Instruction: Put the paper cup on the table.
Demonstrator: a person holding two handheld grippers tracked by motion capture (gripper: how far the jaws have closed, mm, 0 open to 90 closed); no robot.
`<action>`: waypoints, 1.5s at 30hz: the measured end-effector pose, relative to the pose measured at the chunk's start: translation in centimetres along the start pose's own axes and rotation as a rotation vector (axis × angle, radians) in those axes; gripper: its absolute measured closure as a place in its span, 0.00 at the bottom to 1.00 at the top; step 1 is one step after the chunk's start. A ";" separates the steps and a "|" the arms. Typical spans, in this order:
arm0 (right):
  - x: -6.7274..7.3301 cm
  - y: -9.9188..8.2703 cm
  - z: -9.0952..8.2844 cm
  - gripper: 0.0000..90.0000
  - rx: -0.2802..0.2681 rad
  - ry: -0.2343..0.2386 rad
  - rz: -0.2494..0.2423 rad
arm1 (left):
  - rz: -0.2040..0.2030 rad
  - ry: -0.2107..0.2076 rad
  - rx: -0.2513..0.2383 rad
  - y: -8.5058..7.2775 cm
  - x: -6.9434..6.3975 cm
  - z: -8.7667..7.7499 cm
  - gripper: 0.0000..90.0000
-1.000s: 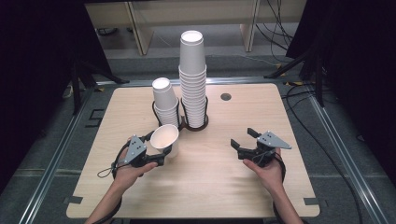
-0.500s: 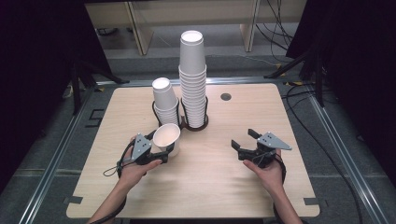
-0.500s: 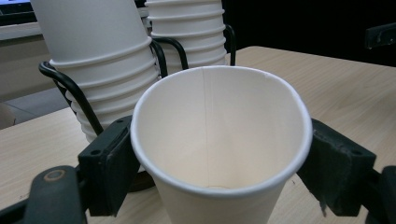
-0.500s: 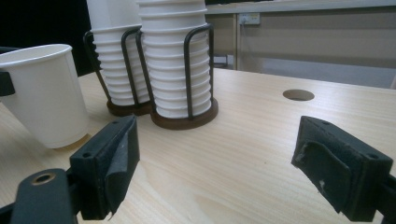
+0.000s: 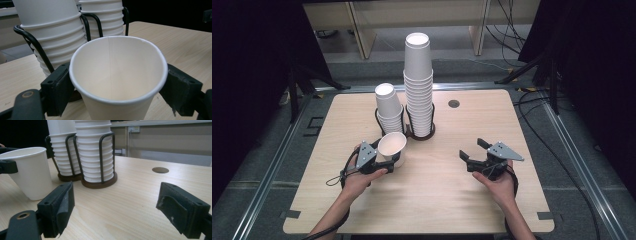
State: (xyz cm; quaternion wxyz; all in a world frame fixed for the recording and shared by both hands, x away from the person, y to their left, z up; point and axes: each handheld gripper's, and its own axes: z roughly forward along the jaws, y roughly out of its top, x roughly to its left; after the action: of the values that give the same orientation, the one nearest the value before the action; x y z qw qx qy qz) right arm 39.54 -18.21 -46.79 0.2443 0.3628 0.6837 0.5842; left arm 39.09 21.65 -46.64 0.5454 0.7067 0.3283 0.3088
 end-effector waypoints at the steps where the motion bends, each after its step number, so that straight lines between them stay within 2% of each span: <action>1: 0.0 0.0 0.0 0.17 0.000 0.000 -0.001 | -0.002 0.002 0.000 0.0 0.0 0.0 0.20; 4: 0.1 0.0 0.1 0.17 -0.007 0.003 0.003 | -0.008 0.001 0.002 0.0 0.0 0.1 0.19; 5: 0.1 0.0 0.1 0.17 0.002 -0.012 -0.010 | -0.011 -0.002 0.003 -0.1 0.1 0.1 0.19; 7: 0.1 0.0 0.1 0.17 -0.002 -0.001 -0.007 | -0.011 -0.006 -0.013 -0.2 0.1 0.3 0.19; 8: 0.3 0.0 0.1 0.17 0.003 0.002 0.015 | -0.013 -0.004 -0.006 -0.2 0.1 0.3 0.19; 9: 0.1 0.0 0.1 0.17 0.002 0.006 -0.005 | -0.014 -0.001 0.007 -0.2 0.1 0.2 0.19; 13: 0.1 0.0 0.1 0.17 -0.001 0.010 -0.003 | -0.024 -0.004 0.003 -0.2 0.2 0.3 0.18; 14: 0.2 0.1 -0.1 0.17 0.024 -0.010 -0.005 | -0.025 -0.005 0.006 -0.2 0.2 0.3 0.18; 15: 0.3 0.1 -0.1 0.17 0.025 -0.010 0.001 | -0.028 -0.009 0.006 -0.2 0.3 0.3 0.18; 18: 0.2 0.0 0.1 0.17 0.005 0.003 0.004 | -0.036 -0.010 0.003 -0.3 0.4 0.3 0.17; 21: 0.2 0.0 0.1 0.17 0.012 0.008 0.003 | -0.031 -0.020 0.004 -0.3 0.4 0.3 0.16; 27: 0.2 0.0 0.2 0.17 0.007 0.005 -0.007 | -0.035 -0.040 -0.002 -0.4 0.5 0.3 0.15; 28: 0.3 0.0 0.1 0.17 0.021 -0.007 -0.012 | -0.040 -0.044 -0.003 -0.5 0.4 0.3 0.15; 29: 0.3 0.0 0.3 0.17 0.003 0.000 -0.009 | -0.043 -0.045 -0.003 -0.5 0.4 0.3 0.15; 31: 0.2 0.0 0.3 0.17 0.002 -0.004 -0.017 | -0.045 -0.048 -0.007 -0.5 0.4 0.3 0.15; 35: 0.4 0.0 0.2 0.17 0.016 0.012 0.016 | -0.050 -0.050 -0.009 -0.6 0.4 0.3 0.14; 37: 0.3 0.0 0.2 0.17 0.014 -0.003 -0.010 | -0.051 -0.064 -0.031 -0.6 0.5 0.4 0.12; 40: 0.3 0.0 0.3 0.17 0.005 0.000 -0.009 | -0.059 -0.063 -0.006 -0.6 0.5 0.2 0.08; 42: 0.3 0.0 0.3 0.17 0.006 -0.005 -0.011 | -0.068 -0.083 -0.038 -0.6 0.5 0.3 0.05; 43: 0.3 0.0 0.3 0.17 0.005 -0.006 -0.007 | -0.068 -0.083 -0.038 -0.6 0.5 0.3 0.04; 44: 0.3 0.0 0.2 0.17 0.012 -0.003 -0.013 | -0.067 -0.070 -0.015 -0.5 0.4 0.0 0.02; 45: 0.3 0.0 0.2 0.17 0.024 -0.004 -0.014 | -0.058 -0.082 -0.044 -0.5 0.5 0.1 0.02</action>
State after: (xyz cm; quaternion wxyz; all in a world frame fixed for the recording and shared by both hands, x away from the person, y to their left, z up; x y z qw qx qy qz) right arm 39.50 -17.86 -46.78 0.2451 0.3621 0.6927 0.5736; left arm 39.37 22.06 -47.07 0.5824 0.6969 0.3190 0.2708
